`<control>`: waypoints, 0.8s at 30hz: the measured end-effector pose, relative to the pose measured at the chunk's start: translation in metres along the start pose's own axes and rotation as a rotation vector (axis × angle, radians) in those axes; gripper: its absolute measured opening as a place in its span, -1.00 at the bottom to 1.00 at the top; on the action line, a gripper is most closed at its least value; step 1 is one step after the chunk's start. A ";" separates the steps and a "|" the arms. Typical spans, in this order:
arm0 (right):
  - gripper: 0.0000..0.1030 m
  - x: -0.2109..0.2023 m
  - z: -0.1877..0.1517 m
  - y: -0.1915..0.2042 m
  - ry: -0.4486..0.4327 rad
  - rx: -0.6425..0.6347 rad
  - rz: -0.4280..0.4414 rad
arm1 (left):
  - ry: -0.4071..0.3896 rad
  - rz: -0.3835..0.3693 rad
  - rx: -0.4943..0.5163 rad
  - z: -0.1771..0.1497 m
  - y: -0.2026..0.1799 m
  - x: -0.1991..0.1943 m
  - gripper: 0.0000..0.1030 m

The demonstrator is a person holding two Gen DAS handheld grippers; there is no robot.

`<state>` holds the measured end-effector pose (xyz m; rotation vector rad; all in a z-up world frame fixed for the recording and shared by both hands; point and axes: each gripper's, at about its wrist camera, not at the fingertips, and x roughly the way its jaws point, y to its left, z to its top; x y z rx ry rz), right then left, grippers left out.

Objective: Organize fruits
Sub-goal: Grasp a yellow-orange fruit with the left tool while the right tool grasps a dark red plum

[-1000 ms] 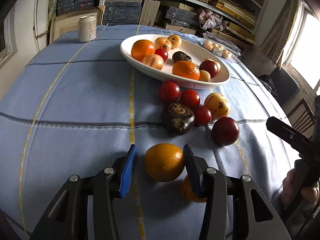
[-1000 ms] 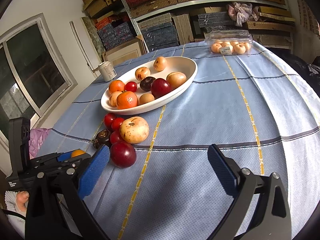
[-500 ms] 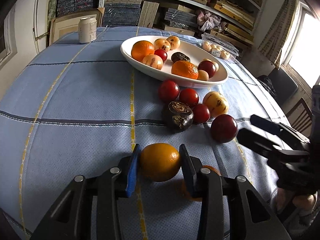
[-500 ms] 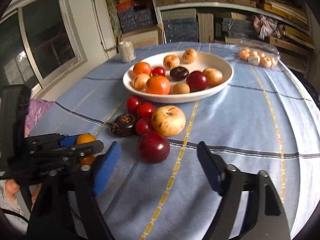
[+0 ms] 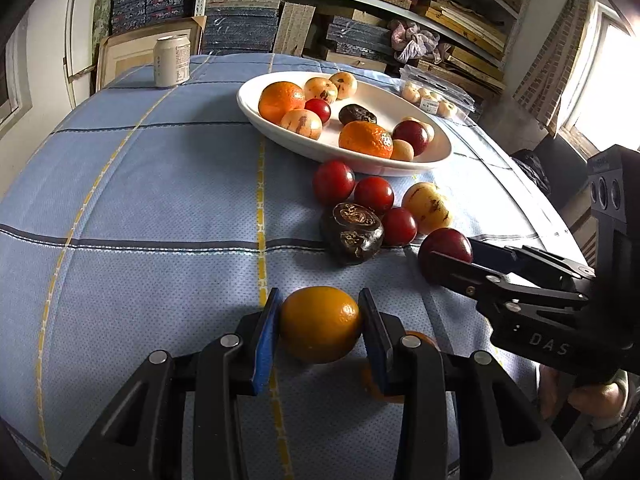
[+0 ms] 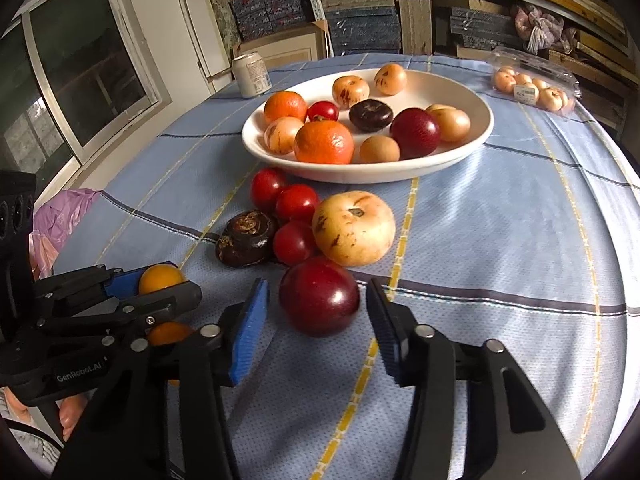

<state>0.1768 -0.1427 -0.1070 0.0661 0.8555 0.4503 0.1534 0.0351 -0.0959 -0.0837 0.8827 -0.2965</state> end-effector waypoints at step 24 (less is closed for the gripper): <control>-0.25 -0.057 -0.030 -0.010 -0.120 0.072 0.078 | -0.128 0.085 0.076 0.001 -0.022 -0.026 -0.25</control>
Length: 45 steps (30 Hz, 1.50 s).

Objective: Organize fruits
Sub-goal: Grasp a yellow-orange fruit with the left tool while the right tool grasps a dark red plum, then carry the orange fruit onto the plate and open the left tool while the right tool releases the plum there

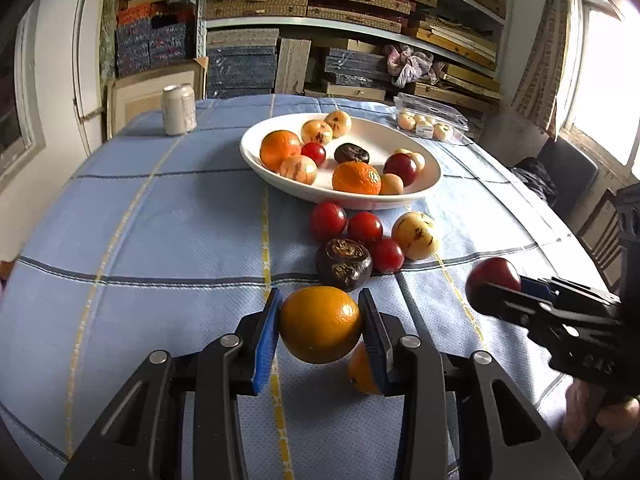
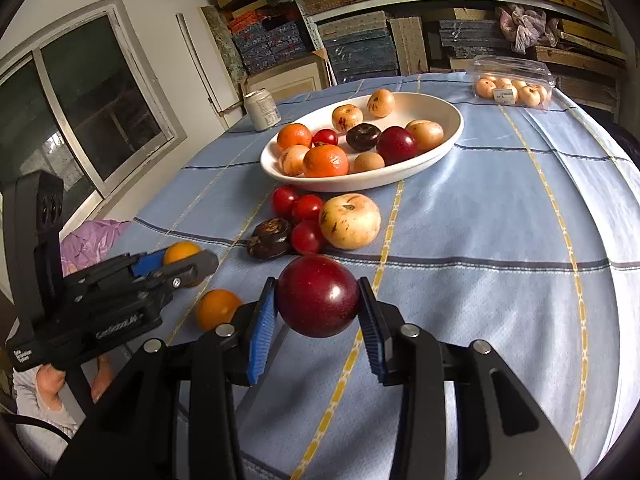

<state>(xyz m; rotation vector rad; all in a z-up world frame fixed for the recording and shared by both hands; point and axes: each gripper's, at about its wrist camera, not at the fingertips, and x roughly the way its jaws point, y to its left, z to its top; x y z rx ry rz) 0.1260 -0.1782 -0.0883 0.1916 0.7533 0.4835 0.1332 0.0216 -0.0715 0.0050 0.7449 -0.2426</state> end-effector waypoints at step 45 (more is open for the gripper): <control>-0.25 0.117 0.188 -0.060 -0.044 -0.026 -0.186 | -0.015 0.127 -0.006 0.170 0.014 0.136 -0.25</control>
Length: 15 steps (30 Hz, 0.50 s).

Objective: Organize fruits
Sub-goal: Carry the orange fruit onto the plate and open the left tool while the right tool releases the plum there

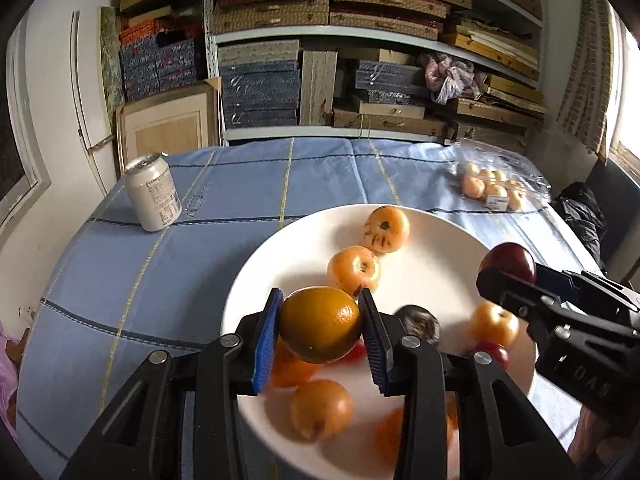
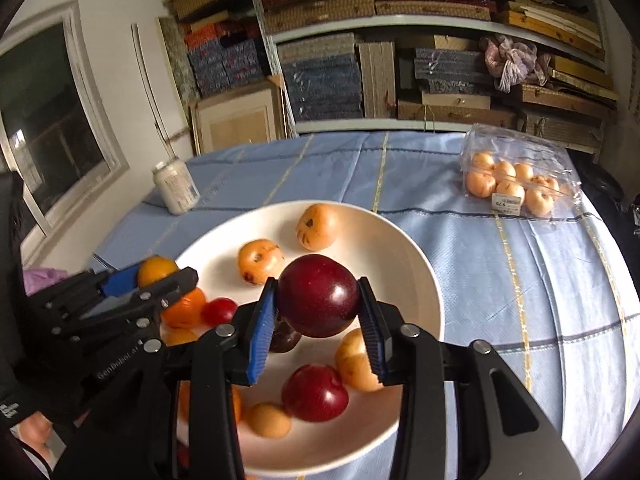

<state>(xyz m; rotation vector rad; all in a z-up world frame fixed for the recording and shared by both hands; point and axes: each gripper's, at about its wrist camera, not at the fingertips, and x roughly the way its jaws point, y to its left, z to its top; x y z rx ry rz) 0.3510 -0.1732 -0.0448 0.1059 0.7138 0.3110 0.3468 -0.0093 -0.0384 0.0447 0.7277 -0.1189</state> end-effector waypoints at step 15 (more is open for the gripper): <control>0.09 0.022 -0.007 -0.003 0.046 0.012 -0.002 | 0.013 -0.022 -0.035 -0.001 0.004 0.017 0.21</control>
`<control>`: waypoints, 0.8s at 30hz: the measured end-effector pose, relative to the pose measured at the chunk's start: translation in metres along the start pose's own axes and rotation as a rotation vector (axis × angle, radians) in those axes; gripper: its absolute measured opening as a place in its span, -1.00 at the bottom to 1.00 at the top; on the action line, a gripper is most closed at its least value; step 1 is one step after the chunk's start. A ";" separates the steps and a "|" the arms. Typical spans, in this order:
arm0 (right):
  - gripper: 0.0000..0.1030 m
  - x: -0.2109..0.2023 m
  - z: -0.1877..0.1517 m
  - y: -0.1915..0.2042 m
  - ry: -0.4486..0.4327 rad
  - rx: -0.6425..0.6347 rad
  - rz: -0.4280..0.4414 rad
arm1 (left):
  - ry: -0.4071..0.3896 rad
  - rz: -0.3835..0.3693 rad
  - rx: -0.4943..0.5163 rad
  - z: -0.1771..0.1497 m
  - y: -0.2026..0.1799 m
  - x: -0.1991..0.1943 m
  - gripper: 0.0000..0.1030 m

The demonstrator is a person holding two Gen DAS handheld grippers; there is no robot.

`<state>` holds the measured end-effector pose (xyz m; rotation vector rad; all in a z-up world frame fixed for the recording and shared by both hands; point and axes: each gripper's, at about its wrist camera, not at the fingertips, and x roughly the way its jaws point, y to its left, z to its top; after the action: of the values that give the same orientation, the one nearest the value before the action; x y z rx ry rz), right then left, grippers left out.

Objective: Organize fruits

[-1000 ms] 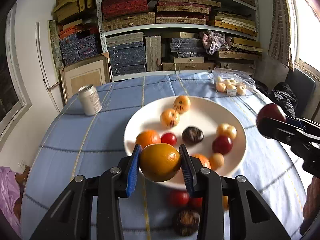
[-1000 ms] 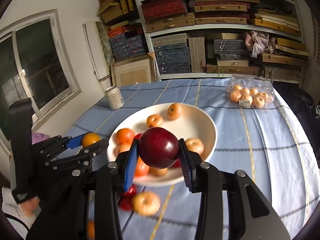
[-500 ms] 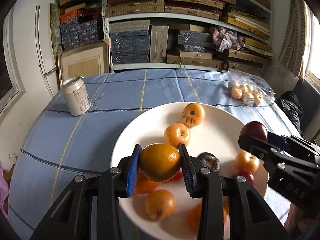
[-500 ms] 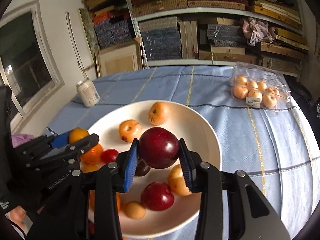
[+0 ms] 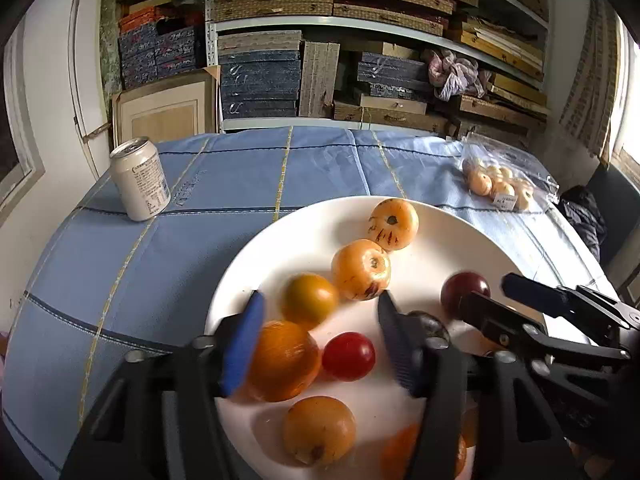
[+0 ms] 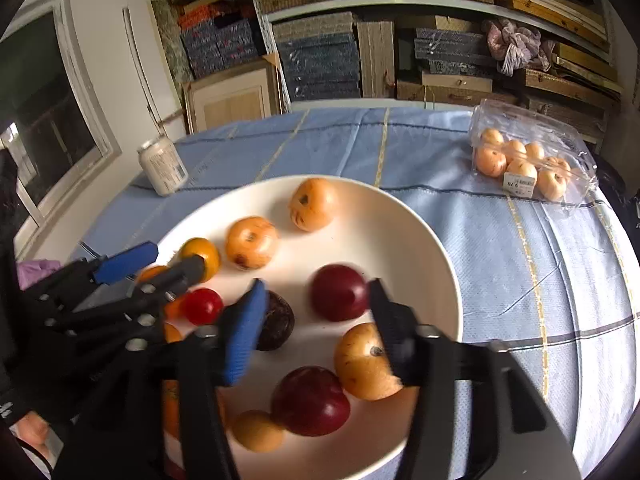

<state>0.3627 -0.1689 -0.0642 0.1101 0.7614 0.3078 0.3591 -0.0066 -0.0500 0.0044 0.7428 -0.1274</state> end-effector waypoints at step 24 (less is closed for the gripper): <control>0.29 -0.218 -0.104 0.049 -0.240 -0.043 0.070 | -0.062 0.027 0.027 -0.095 0.029 -0.168 0.38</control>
<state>0.1302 -0.1918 0.0152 0.1314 0.5133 0.3703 0.1759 0.0461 -0.0082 0.0363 0.6789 -0.1115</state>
